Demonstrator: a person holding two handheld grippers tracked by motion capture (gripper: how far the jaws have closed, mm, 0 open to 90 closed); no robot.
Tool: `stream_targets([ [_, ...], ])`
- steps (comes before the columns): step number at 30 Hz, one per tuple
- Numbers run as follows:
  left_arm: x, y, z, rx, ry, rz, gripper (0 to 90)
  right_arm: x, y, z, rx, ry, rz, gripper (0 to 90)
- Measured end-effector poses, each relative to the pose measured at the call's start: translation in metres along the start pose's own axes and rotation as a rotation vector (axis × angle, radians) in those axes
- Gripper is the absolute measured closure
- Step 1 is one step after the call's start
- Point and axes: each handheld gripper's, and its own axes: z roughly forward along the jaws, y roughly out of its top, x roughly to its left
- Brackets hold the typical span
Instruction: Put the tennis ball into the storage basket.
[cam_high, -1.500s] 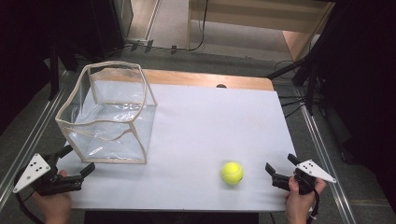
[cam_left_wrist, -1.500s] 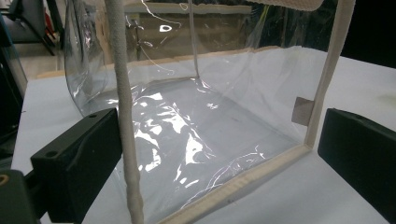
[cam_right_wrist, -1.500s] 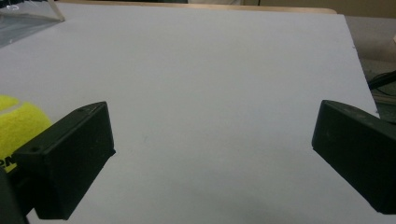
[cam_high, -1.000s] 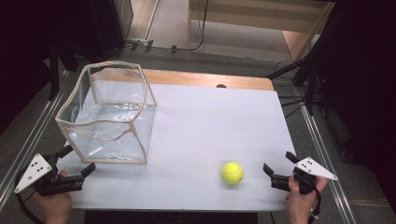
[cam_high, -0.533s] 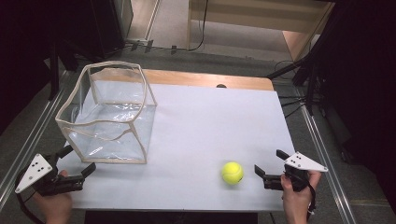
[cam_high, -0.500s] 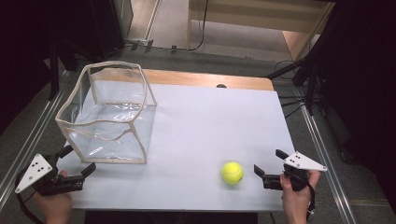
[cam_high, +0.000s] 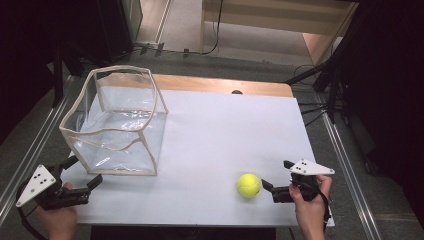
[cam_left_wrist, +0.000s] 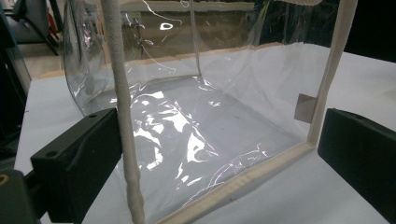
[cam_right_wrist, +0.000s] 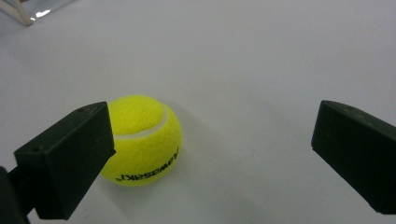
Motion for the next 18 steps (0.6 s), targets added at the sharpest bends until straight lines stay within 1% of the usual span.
stream_targets([
  [4, 0.0, 0.0, 0.0, 0.0, 0.0, 0.001, 0.1, 0.003, 0.001, 0.003, 0.019, 0.005, -0.007, 0.0],
  [5, 0.0, 0.0, 0.0, 0.0, 0.0, 0.001, 0.1, 0.004, 0.002, 0.006, 0.031, 0.017, -0.021, 0.0],
  [8, 0.0, 0.0, 0.0, 0.0, 0.0, 0.0, 0.1, 0.007, 0.003, 0.008, 0.058, 0.028, -0.027, 0.0],
  [13, 0.0, 0.0, 0.0, 0.001, 0.001, 0.001, 0.1, 0.011, 0.004, 0.013, 0.08, 0.049, -0.042, 0.0],
  [18, 0.0, 0.0, 0.0, 0.001, 0.0, 0.001, 0.1, 0.017, 0.006, 0.021, 0.116, 0.065, -0.056, 0.0],
])
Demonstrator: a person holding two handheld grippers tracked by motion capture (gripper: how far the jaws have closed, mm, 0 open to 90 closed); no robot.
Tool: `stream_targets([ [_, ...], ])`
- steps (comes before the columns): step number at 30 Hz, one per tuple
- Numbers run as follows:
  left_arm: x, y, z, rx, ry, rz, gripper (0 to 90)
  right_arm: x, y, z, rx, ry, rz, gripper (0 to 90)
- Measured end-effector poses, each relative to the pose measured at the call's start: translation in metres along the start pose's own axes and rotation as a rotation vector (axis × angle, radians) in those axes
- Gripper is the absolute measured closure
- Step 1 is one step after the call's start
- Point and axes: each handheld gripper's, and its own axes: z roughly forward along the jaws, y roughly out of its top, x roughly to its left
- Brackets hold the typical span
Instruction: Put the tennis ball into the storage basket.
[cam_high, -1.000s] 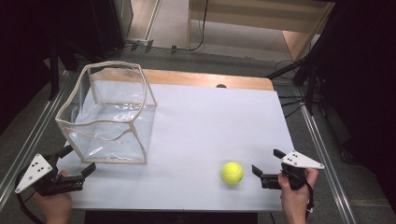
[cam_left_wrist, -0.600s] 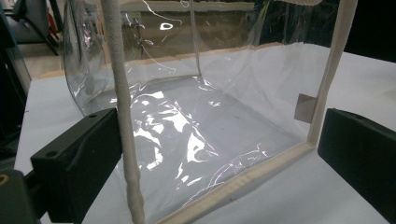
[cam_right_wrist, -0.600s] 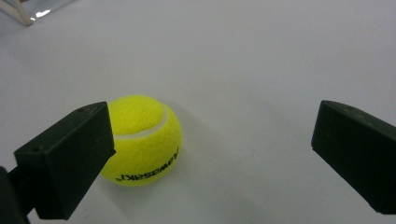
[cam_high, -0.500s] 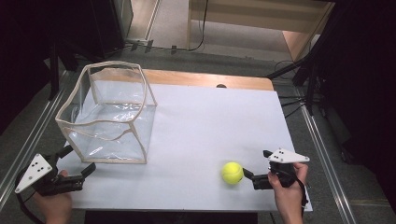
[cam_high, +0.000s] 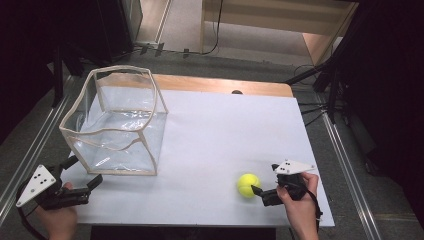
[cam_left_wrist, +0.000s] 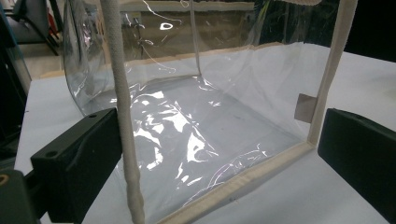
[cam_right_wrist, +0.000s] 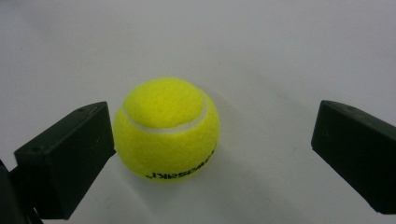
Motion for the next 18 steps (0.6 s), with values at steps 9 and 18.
stream_targets([
  [9, 0.0, 0.0, 0.0, -0.001, -0.001, -0.001, 0.1, 0.009, 0.004, 0.012, 0.055, 0.027, -0.028, 0.0],
  [18, 0.0, 0.0, 0.0, -0.001, -0.001, 0.0, 0.1, 0.015, 0.005, 0.023, 0.1, 0.058, -0.046, 0.0],
])
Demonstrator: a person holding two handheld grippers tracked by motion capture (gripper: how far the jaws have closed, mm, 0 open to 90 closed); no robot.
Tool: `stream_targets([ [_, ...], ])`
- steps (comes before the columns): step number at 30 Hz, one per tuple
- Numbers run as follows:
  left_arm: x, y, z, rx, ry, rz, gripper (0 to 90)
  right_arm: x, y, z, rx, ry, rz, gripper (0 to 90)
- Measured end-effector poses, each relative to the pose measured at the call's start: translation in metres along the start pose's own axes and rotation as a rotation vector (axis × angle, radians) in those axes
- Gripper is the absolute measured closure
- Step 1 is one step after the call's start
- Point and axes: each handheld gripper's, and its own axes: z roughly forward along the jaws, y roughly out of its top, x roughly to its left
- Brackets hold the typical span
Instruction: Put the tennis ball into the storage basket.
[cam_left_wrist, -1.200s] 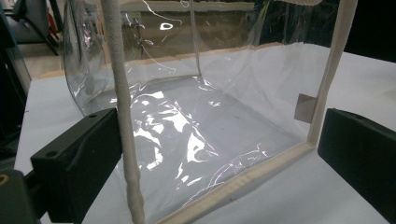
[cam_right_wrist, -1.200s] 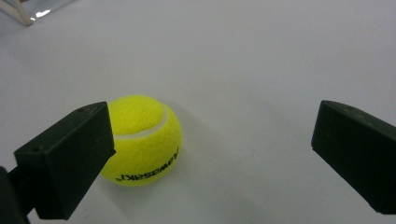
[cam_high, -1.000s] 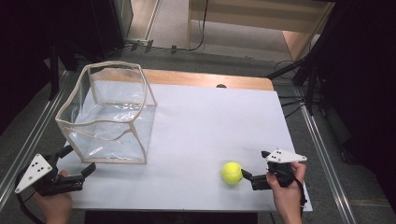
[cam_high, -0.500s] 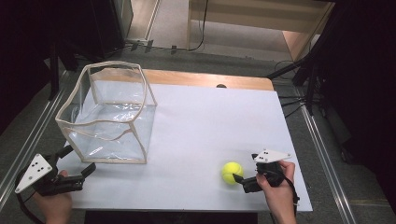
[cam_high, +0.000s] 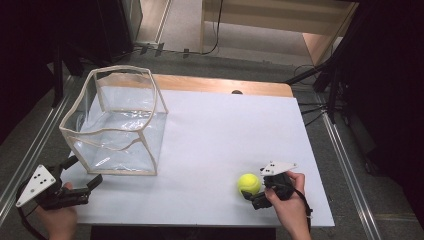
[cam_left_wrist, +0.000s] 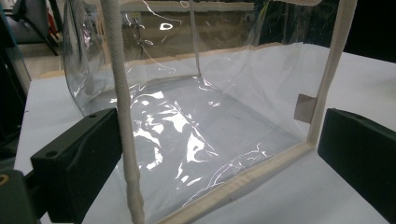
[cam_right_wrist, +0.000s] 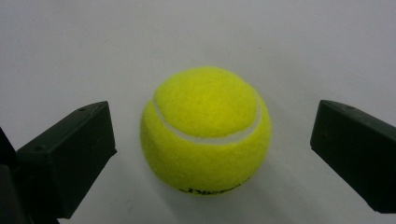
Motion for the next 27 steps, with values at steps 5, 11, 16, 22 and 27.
stream_targets([
  [5, 0.0, 0.0, 0.0, 0.0, 0.0, -0.001, 0.1, 0.002, 0.001, 0.006, 0.034, 0.007, 0.002, 0.0],
  [11, 0.0, 0.0, 0.0, 0.0, 0.0, 0.0, 0.1, 0.004, 0.001, 0.011, 0.059, 0.009, -0.001, 7.2],
  [16, 0.0, 0.0, 0.0, 0.0, 0.0, -0.001, 0.1, 0.005, 0.002, 0.015, 0.078, 0.012, -0.009, 7.2],
  [22, 0.0, 0.0, 0.0, 0.0, 0.0, -0.001, 0.1, 0.005, 0.003, 0.018, 0.091, 0.001, -0.013, 12.8],
  [27, 0.0, 0.0, 0.0, 0.0, -0.001, -0.001, 0.1, 0.006, 0.004, 0.022, 0.107, -0.009, -0.015, 14.8],
])
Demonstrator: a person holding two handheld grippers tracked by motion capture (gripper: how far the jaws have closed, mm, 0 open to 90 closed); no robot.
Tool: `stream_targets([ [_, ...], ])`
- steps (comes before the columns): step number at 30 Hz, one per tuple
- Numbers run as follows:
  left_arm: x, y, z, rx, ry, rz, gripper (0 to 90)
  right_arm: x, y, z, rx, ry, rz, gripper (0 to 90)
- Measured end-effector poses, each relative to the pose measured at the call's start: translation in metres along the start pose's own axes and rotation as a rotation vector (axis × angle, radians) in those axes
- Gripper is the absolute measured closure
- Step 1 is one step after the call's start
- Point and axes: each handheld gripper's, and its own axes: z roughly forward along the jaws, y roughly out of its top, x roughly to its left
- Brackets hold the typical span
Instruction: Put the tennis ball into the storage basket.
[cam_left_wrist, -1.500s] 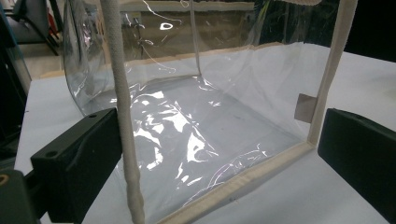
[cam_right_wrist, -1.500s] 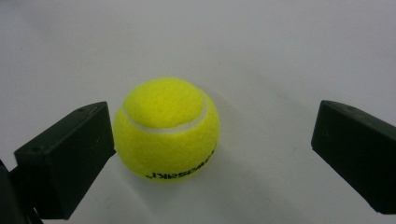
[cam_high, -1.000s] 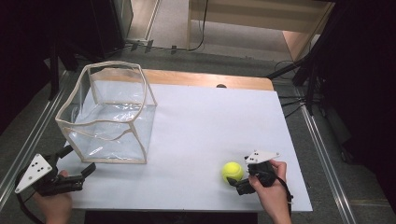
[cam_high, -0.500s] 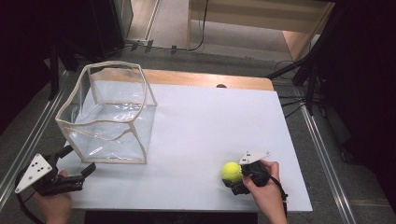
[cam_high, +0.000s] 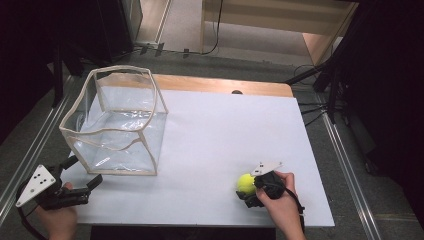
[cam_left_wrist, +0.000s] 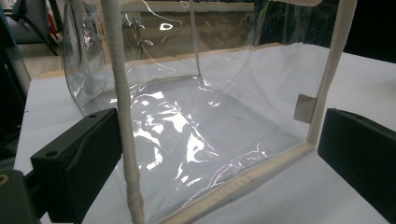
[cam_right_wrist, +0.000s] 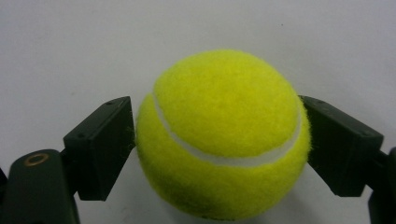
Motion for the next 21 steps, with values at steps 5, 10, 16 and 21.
stream_targets([
  [5, 0.0, 0.0, 0.0, 0.0, 0.0, 0.001, 0.1, 0.001, 0.001, 0.0, 0.009, -0.017, -0.014, 22.9],
  [10, 0.0, 0.0, 0.0, 0.0, -0.001, 0.0, 0.1, 0.001, 0.001, -0.001, 0.007, -0.002, -0.018, 23.0],
  [16, 0.0, 0.0, 0.0, -0.001, -0.001, 0.0, 0.1, 0.002, 0.005, -0.001, 0.005, 0.005, -0.014, 23.0],
  [21, 0.0, 0.0, 0.0, -0.002, -0.001, 0.003, 0.1, 0.002, 0.011, 0.0, 0.002, 0.015, -0.025, 23.0],
])
